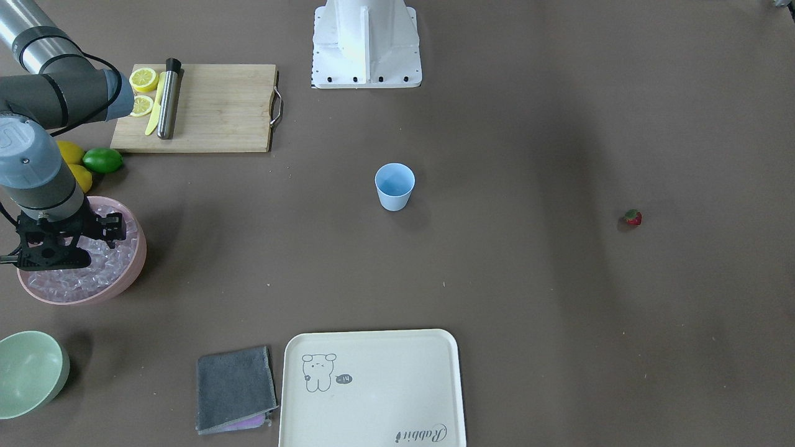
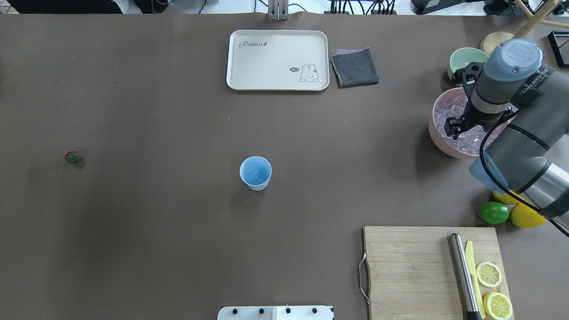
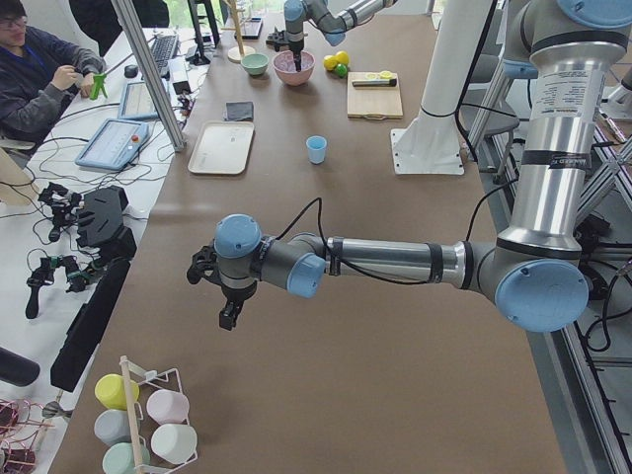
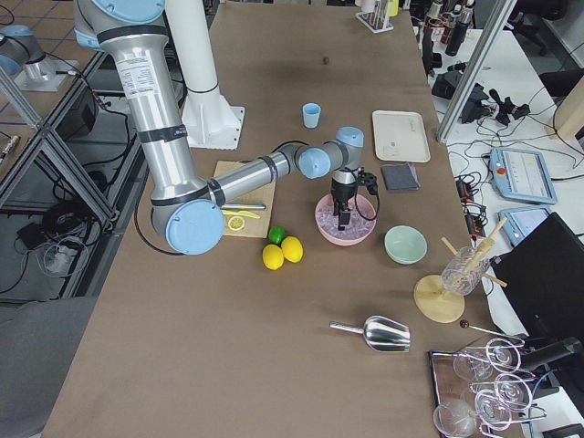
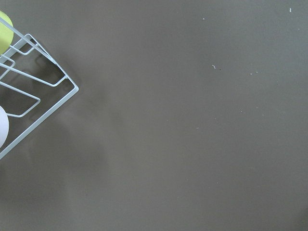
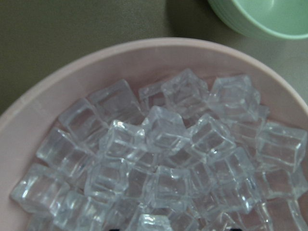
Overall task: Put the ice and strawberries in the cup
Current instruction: 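Close the right gripper on ice cubes and lift them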
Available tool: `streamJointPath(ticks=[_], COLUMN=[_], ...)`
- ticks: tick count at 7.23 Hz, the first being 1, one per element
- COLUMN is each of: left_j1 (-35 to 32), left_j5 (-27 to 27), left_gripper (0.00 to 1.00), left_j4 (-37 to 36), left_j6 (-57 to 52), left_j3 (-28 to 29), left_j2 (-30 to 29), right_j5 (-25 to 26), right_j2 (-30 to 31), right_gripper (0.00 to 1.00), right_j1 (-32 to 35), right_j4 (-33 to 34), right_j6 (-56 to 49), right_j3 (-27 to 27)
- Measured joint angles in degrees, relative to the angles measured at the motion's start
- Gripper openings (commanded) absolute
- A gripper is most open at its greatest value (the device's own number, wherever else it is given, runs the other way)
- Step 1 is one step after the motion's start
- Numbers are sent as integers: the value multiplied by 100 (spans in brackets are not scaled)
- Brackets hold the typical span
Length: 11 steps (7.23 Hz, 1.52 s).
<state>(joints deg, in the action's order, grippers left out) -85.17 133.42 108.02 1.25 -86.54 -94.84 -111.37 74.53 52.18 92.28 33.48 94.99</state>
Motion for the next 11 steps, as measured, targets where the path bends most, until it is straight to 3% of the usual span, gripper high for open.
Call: streamJointPath(ticks=[2, 3, 8, 11], left_j1=[-3, -2, 0, -2], left_j5=[0, 0, 0, 0], left_gripper=[97, 98, 97, 97], left_j4=[0, 0, 0, 8], left_j6=[0, -1, -2, -2], left_j3=[5, 5, 5, -2], left_j2=[1, 1, 1, 1], right_j5=[-3, 0, -131, -834], right_j2=[-3, -16, -127, -233], right_gripper=[12, 0, 0, 0], right_j1=[-18, -21, 233, 837], right_j4=[0, 1, 52, 49], right_j6=[48, 61, -27, -151], right_j3=[-3, -3, 229, 779])
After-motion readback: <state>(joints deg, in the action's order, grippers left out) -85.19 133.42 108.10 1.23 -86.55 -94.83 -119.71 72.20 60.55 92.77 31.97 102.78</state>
